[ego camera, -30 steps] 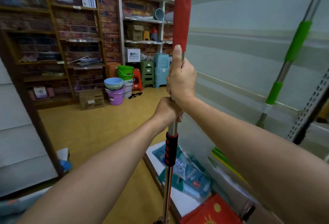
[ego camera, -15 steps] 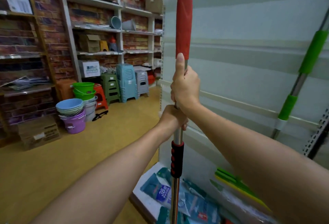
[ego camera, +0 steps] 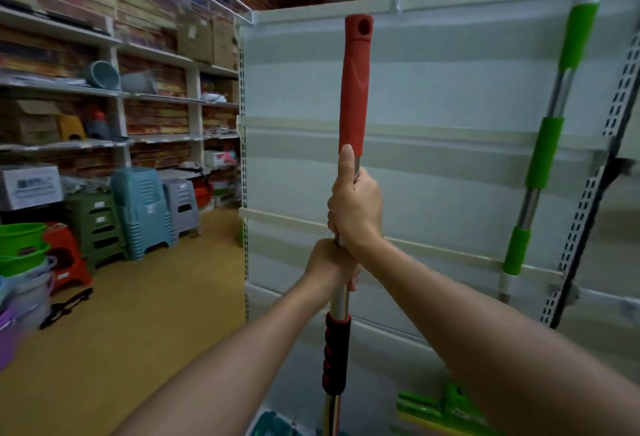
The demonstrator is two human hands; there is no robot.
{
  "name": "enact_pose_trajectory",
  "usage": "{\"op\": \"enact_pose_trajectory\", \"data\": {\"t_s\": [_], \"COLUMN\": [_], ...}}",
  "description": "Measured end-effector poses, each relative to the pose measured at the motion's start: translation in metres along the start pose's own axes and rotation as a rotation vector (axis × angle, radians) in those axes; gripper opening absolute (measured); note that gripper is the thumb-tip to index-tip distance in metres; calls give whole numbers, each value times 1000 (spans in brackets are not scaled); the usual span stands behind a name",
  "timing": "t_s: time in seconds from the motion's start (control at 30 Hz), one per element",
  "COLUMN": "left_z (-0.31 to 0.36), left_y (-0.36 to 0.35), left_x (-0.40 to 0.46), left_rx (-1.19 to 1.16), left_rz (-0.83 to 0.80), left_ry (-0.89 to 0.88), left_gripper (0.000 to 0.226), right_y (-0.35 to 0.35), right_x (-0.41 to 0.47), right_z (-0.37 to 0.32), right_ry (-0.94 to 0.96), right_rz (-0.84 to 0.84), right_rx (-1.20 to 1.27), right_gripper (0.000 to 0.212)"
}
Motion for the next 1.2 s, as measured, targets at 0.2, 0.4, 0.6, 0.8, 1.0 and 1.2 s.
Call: {"op": "enact_pose_trajectory", "data": {"t_s": [0.2,0.4,0.6,0.8,1.0,1.2], "left_z": [9,23,32,57,81,117], "left_y": [7,2,3,9,15,21], "left_x": [55,98,135,157,172,179], "left_rx": [-161,-194,-117,-13,-9,169], "left_rz": [21,-31,-49,-64,-119,-139], "left_ry": [-37,-96,-164,-329,-375,-455], "left_gripper": [35,37,44,32,35,24], "right_y": [-11,-10,-11,-10,-5,4], "right_x": [54,95,124,148,161,171], "right_z": [-5,-8,-14,-26,-47,-73], "right_ry": [16,61,124,152,195,254], "right_rz": [52,116,172,230,299,363], "right_rx": [-10,-36,-56,-76,-118,-150], "right_gripper": [57,55,54,57,52,50]}}
Point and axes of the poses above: each hand's wrist, its own x-axis towards the middle knuckle, its own y-axis out of the back of the hand, z = x × y, the point moved 9 cm from there along x, towards the middle knuckle, and after that the axes turned 10 degrees about -y, right-handed, at the moved point
